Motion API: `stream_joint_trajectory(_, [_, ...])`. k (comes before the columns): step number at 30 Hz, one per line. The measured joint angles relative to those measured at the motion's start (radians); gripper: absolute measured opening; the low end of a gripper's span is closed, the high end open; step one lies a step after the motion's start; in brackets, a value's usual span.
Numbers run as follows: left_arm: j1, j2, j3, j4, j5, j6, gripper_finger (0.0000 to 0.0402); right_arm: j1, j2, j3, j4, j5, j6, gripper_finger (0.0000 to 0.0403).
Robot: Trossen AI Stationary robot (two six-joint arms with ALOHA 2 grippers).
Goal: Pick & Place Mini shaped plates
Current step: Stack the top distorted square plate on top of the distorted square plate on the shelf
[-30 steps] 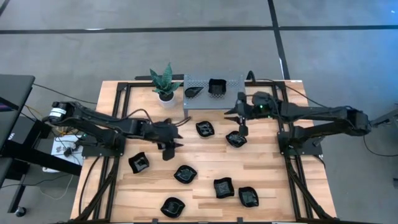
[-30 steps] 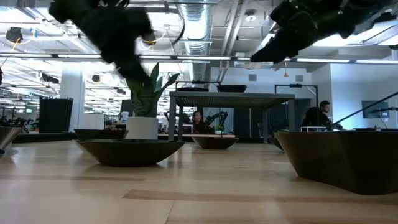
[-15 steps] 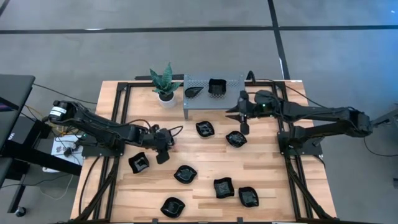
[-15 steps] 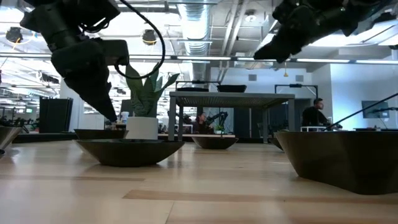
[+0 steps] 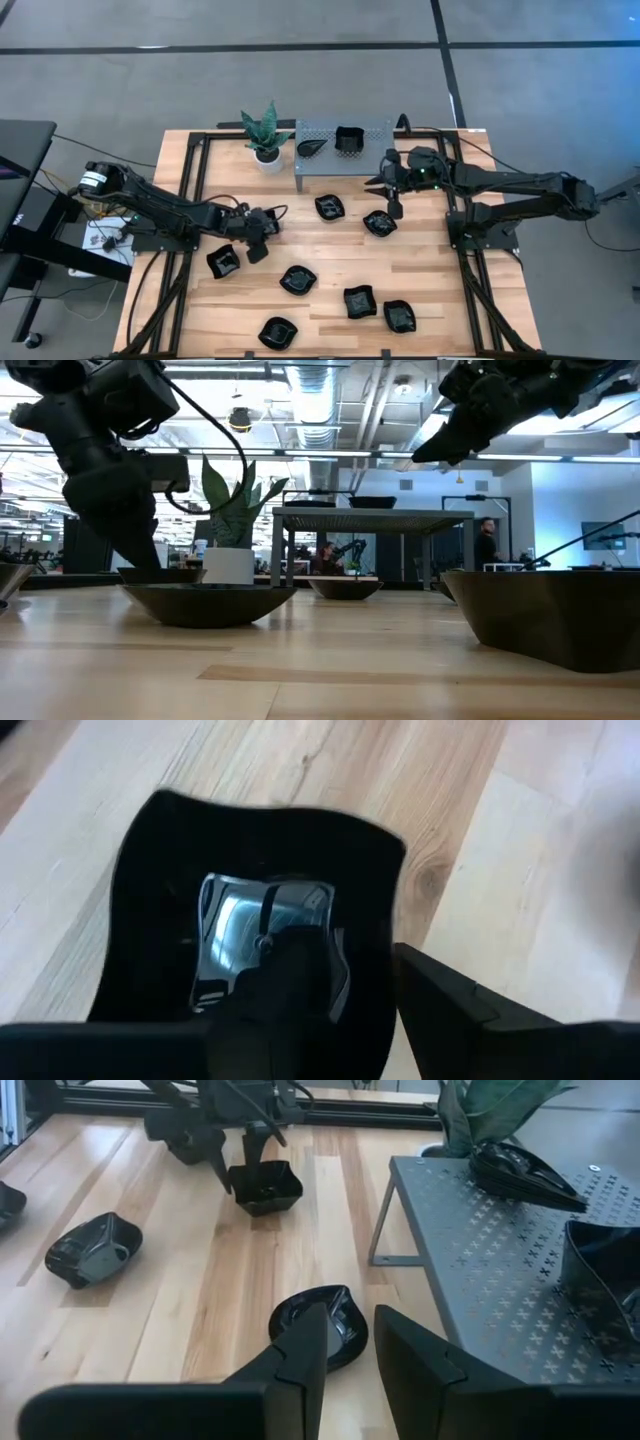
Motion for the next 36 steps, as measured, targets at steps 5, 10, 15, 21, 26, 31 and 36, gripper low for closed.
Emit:
stream_joint_trajectory(5, [0.0, 0.0, -0.017, 0.007, -0.018, 0.001, 0.011, 0.0, 0.001, 0.0, 0.0, 0.0, 0.0, 0.0082])
stream_joint_trajectory(10, [0.0, 0.0, -0.008, 0.093, -0.093, 0.043, 0.0019, 0.0, 0.001, 0.0, 0.0, 0.0, 0.0, 0.0082])
stream_joint_trajectory(15, [-0.009, 0.0, 0.128, 0.209, -0.091, 0.223, 0.0007, 0.0, 0.001, 0.0, 0.0, 0.0, 0.0, 0.0082])
stream_joint_trajectory(21, [-0.018, 0.0, 0.362, 0.216, -0.092, 0.512, 0.0005, -0.002, 0.001, 0.0, 0.0, 0.0, -0.002, 0.0082])
stream_joint_trajectory(26, [0.063, 0.003, 0.479, 0.242, -0.09, 0.717, 0.0004, -0.003, 0.001, 0.0, 0.0, 0.0, -0.011, 0.0082])
stream_joint_trajectory(31, [0.192, 0.086, 0.538, 0.412, 0.03, 0.883, 0.0005, 0.001, -0.001, 0.0, -0.067, -0.005, 0.0, 0.0082])
stream_joint_trajectory(36, [0.32, 0.272, 0.682, 0.435, 0.11, 0.971, 0.0005, -0.01, -0.04, -0.001, -0.19, -0.008, 0.025, 0.0082])
